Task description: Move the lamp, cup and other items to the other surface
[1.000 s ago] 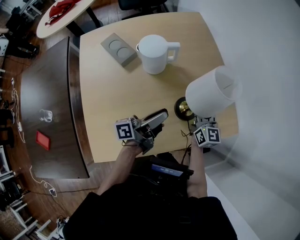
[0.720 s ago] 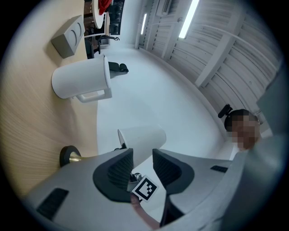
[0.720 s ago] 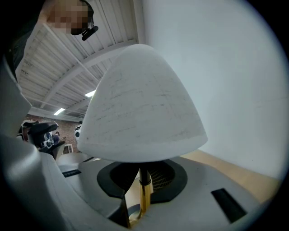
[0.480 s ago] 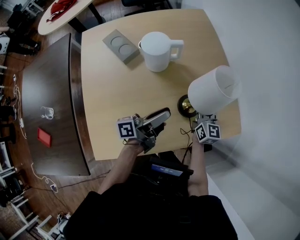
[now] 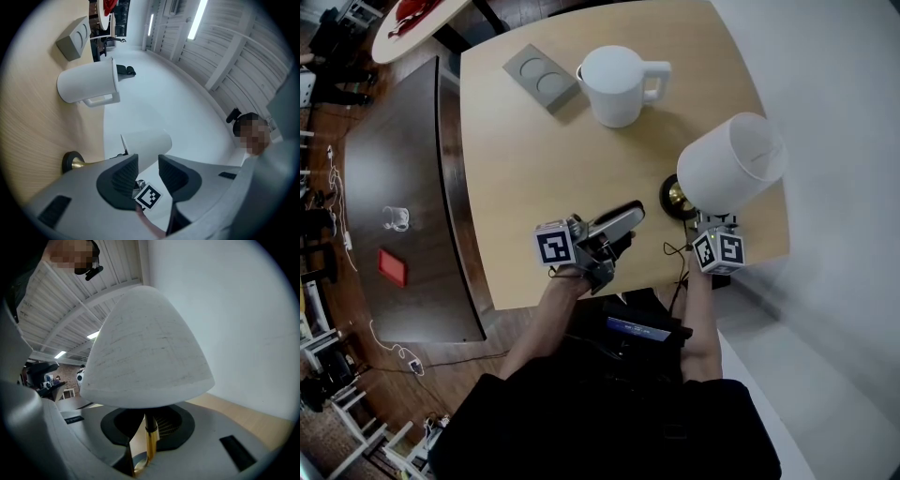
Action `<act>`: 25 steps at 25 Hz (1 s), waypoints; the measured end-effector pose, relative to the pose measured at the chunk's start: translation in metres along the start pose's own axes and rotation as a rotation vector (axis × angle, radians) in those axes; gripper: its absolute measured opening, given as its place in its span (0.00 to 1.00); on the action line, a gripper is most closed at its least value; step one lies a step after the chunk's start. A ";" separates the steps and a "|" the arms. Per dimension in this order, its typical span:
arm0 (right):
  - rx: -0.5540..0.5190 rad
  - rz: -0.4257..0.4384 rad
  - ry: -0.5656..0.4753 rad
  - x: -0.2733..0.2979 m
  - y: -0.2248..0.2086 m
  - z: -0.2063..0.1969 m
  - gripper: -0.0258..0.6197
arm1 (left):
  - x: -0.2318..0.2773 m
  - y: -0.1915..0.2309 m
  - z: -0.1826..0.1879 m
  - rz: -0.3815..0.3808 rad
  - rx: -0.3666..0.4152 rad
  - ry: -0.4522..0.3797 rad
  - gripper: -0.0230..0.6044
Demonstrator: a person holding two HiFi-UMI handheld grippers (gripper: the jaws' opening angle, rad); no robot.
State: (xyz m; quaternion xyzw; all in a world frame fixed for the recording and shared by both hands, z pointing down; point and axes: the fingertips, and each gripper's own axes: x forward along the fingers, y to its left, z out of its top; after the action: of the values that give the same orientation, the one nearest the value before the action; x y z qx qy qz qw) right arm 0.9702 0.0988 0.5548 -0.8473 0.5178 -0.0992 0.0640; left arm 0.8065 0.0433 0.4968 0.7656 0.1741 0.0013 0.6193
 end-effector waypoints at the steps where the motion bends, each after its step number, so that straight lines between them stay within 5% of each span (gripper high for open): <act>1: 0.004 0.003 0.000 -0.001 0.001 -0.002 0.16 | 0.001 0.000 0.000 -0.002 0.001 0.001 0.26; 25: 0.048 0.071 0.043 0.001 0.020 -0.041 0.20 | 0.000 0.000 -0.010 -0.018 0.013 0.012 0.26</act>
State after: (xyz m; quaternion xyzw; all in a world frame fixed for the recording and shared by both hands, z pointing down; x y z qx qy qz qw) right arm 0.9440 0.0891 0.5902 -0.8244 0.5462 -0.1274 0.0768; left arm 0.8040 0.0529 0.4996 0.7681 0.1848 -0.0006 0.6131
